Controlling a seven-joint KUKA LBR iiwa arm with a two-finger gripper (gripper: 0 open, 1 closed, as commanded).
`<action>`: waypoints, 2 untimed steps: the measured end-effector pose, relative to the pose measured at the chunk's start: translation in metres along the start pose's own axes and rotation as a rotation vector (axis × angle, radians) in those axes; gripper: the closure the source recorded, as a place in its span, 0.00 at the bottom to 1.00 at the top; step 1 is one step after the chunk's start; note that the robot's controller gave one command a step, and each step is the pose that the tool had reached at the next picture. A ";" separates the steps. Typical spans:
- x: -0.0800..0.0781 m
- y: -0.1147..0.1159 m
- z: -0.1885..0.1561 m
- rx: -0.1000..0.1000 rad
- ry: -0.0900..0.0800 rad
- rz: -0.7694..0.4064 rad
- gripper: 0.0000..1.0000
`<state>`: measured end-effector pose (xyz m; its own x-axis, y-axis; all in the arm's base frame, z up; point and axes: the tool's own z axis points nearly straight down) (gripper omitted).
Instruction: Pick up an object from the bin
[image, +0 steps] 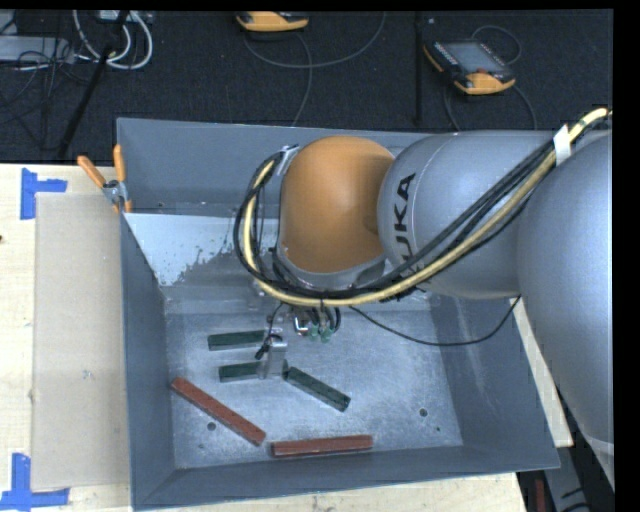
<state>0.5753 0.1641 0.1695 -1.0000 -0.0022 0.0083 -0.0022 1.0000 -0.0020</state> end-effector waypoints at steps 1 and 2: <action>0.000 -0.014 0.010 -0.001 -0.007 -0.043 0.00; -0.024 -0.025 0.104 -0.001 0.000 -0.061 0.00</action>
Offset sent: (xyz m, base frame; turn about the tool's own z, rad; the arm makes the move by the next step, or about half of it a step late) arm -0.0002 -0.0139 -0.0096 -0.0433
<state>0.5983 0.1387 0.0654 -0.9980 -0.0627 0.0081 -0.0627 0.9980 -0.0009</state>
